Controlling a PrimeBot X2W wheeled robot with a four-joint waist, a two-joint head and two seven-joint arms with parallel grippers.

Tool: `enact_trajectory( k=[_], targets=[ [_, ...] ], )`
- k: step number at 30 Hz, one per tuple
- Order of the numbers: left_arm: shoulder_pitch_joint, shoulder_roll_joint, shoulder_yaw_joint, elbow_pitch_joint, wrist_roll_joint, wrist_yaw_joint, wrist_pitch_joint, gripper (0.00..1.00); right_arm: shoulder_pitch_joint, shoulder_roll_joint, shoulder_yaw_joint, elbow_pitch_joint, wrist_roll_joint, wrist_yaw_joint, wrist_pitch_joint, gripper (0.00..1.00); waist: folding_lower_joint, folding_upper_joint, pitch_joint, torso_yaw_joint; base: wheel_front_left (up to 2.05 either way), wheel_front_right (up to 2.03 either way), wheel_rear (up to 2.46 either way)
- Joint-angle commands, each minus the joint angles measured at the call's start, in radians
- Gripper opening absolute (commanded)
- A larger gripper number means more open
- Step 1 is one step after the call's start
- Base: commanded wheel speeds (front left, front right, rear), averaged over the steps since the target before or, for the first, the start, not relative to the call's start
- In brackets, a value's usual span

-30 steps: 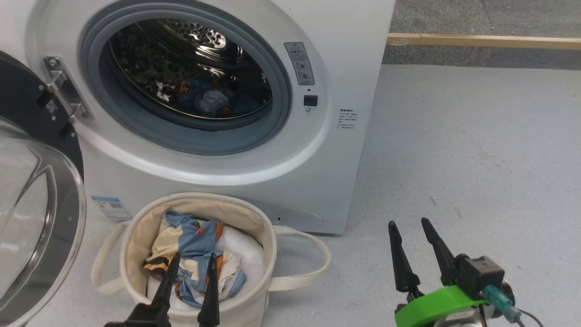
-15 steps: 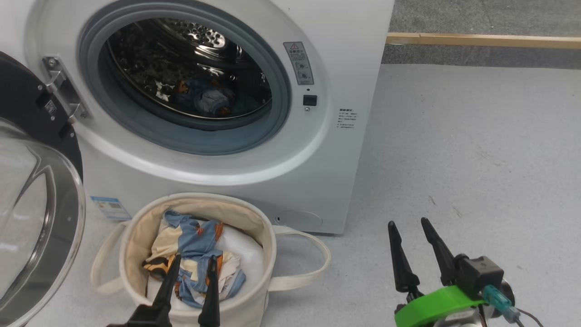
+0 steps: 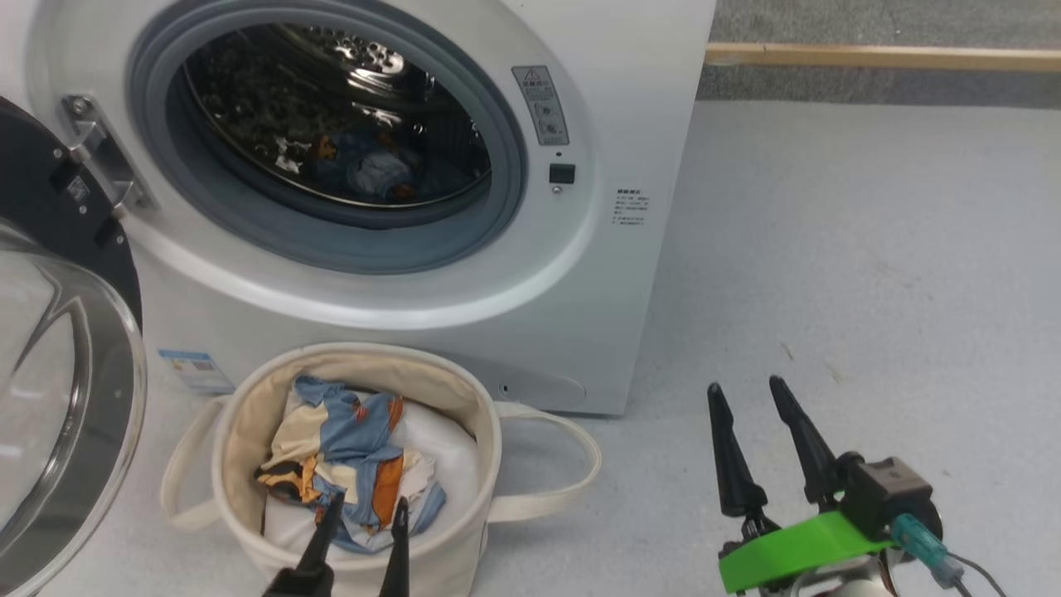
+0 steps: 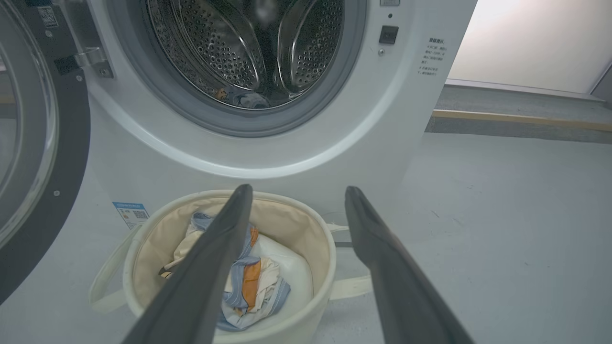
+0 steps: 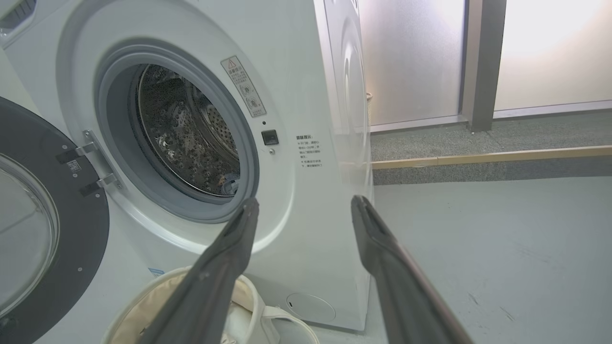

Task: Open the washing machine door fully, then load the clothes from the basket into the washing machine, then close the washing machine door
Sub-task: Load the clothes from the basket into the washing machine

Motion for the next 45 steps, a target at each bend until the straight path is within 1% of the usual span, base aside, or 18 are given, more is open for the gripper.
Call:
enact_trajectory(
  k=[1,2,4,7,8,10,12,15,16,19,22,28,32,36,40,45],
  targets=[
    [-0.063,0.012,0.015,0.023,0.040,0.000,-0.005,1.00,-0.024,0.002,0.032,-0.084,0.001,0.000,-0.005,1.00,0.0000,0.0000,0.030,0.001,0.00,0.00,0.00],
    [-0.063,0.012,0.015,0.023,0.040,0.000,-0.005,1.00,-0.024,0.002,0.032,-0.084,0.001,0.000,-0.005,1.00,0.0000,0.0000,0.030,0.001,0.00,0.00,0.00],
    [-0.095,0.018,0.017,0.072,0.057,-0.007,-0.005,1.00,-0.030,0.002,0.030,-0.128,-0.004,0.000,-0.005,1.00,0.0000,0.0000,0.069,0.002,0.00,0.00,0.00],
    [-0.164,0.022,0.021,0.141,0.062,-0.030,-0.005,1.00,-0.045,0.002,0.018,-0.167,-0.023,0.000,-0.005,1.00,0.0000,0.0000,0.145,0.007,0.00,0.00,0.00],
    [-0.220,0.025,0.024,0.190,0.066,-0.045,-0.005,1.00,-0.059,0.002,0.013,-0.177,-0.041,0.000,-0.005,1.00,0.0000,0.0000,0.205,0.010,0.00,0.00,0.00],
    [-0.281,0.024,0.031,0.247,0.058,-0.062,-0.005,1.00,-0.077,0.002,0.008,-0.185,-0.061,0.000,-0.005,1.00,0.0000,0.0000,0.267,0.016,0.00,0.00,0.00],
    [-0.349,0.022,0.049,0.309,0.034,-0.084,-0.005,1.00,-0.097,0.002,0.001,-0.195,-0.078,0.000,-0.005,1.00,0.0000,0.0000,0.334,0.023,0.00,0.00,0.00],
    [-0.467,0.016,0.090,0.432,-0.030,-0.136,-0.005,1.00,-0.135,0.002,-0.002,-0.226,-0.100,0.000,-0.005,1.00,0.0000,0.0000,0.437,0.036,0.00,0.00,0.00],
    [-0.514,0.021,0.091,0.475,-0.025,-0.143,-0.005,1.00,-0.148,0.002,-0.002,-0.240,-0.107,0.000,-0.005,1.00,0.0000,0.0000,0.473,0.041,0.00,0.00,0.00],
    [-0.652,0.043,0.087,0.599,0.006,-0.141,-0.005,1.00,-0.189,0.002,0.007,-0.275,-0.142,0.000,-0.005,1.00,0.0000,0.0000,0.576,0.050,0.00,0.00,0.00],
    [-0.771,0.058,0.092,0.688,0.017,-0.134,-0.005,1.00,-0.220,0.002,-0.001,-0.304,-0.165,0.000,-0.005,1.00,0.0000,0.0000,0.668,0.054,0.00,0.00,0.00],
    [-0.936,0.089,0.067,0.839,0.057,-0.128,-0.005,1.00,-0.249,0.002,-0.030,-0.332,-0.195,0.000,-0.005,1.00,0.0000,0.0000,0.796,0.052,0.00,0.00,0.00],
    [-1.008,0.116,0.003,0.929,0.123,-0.114,-0.005,1.00,-0.255,0.002,-0.044,-0.342,-0.207,0.000,-0.005,1.00,0.0000,0.0000,0.843,0.049,0.00,0.00,0.00],
    [-1.054,0.141,-0.069,0.962,0.193,-0.094,-0.005,1.00,-0.256,0.002,-0.055,-0.347,-0.217,0.000,-0.005,1.00,0.0000,0.0000,0.878,0.046,0.00,0.00,0.00],
    [-1.084,0.155,-0.121,0.991,0.240,-0.068,-0.005,1.00,-0.253,0.002,-0.063,-0.349,-0.229,0.000,-0.005,1.00,0.0000,0.0000,0.900,0.041,0.00,0.00,0.00],
    [-1.120,0.153,-0.121,1.023,0.231,-0.035,0.001,1.00,-0.239,0.002,-0.070,-0.356,-0.248,0.000,-0.005,1.00,0.0000,0.0000,0.923,0.038,0.00,0.00,0.00]
  ],
)
